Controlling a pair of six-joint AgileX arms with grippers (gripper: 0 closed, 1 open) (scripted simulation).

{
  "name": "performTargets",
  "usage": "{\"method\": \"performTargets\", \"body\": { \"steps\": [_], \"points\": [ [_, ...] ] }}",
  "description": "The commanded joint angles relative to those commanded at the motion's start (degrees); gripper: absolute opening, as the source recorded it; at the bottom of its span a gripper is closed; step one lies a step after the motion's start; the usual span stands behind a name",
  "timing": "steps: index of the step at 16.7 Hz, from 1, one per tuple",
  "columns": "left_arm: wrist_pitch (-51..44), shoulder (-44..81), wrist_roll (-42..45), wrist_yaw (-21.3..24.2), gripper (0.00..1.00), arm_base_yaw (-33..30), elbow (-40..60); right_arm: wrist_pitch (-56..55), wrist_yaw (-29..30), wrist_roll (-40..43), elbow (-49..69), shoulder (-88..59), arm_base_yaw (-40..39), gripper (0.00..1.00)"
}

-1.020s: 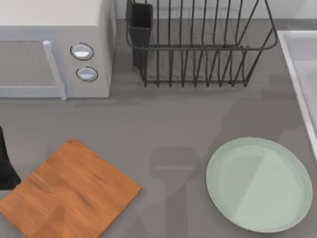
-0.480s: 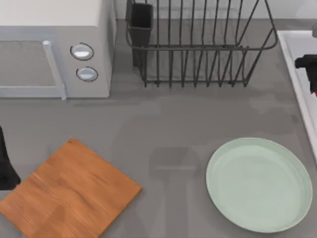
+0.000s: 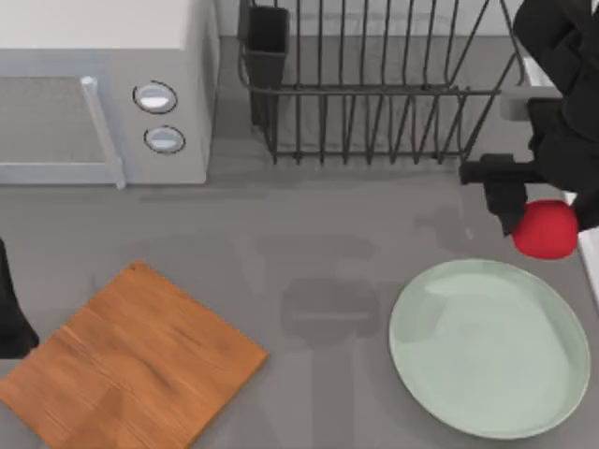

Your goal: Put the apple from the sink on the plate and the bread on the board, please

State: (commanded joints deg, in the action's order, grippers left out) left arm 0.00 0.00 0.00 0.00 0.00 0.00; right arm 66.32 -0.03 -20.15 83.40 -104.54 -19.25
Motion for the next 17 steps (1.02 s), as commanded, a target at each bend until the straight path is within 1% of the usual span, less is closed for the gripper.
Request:
{"method": "performTargets", "body": {
  "steps": [3, 6, 12, 17],
  "points": [
    [0.0, 0.0, 0.0, 0.0, 1.0, 0.0, 0.0, 1.3, 0.0, -5.4, -4.0, 4.0, -5.5, 0.0],
    [0.0, 0.0, 0.0, 0.0, 1.0, 0.0, 0.0, 2.2, 0.0, -8.9, -6.7, 6.6, -9.1, 0.0],
    [0.0, 0.0, 0.0, 0.0, 1.0, 0.0, 0.0, 2.4, 0.0, -9.8, -7.4, 7.3, -10.0, 0.0],
    [0.0, 0.0, 0.0, 0.0, 1.0, 0.0, 0.0, 2.4, 0.0, -9.8, -7.4, 7.3, -10.0, 0.38]
  ]
}}
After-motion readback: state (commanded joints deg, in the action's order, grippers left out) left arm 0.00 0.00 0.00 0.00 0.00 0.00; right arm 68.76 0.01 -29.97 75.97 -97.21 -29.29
